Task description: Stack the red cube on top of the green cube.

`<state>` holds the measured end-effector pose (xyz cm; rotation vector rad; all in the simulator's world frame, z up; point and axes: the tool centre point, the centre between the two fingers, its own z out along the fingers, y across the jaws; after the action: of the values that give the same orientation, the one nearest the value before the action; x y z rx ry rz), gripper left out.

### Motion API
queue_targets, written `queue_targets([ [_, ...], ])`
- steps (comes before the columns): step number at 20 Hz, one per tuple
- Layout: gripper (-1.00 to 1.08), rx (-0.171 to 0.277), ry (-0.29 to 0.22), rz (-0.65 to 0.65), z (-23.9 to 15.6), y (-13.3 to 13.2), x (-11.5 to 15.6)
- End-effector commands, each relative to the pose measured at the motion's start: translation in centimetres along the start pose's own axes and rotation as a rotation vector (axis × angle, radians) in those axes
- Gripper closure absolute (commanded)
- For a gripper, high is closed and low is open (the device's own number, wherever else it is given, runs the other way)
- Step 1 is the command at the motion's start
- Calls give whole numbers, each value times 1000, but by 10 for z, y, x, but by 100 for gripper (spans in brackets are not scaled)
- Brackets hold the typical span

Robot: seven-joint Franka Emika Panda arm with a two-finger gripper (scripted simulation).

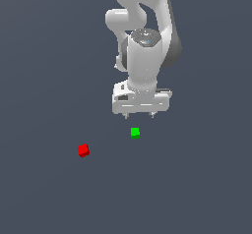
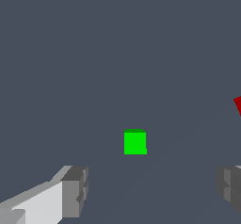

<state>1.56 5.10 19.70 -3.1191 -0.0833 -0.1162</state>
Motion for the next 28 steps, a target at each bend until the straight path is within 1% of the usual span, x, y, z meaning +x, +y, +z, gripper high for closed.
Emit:
queue_targets([
  [1,-92,0,0,0,0,0,0],
  [7,-92,0,-2,-10,4,8,0],
  [11,-92,0,-6,-29,11,22,0],
  [14,-92,0,-11,-49,18,37,1],
  [19,-92,0,-21,-95,35,72,3],
  [28,-92,-1,-45,-200,74,150,15],
])
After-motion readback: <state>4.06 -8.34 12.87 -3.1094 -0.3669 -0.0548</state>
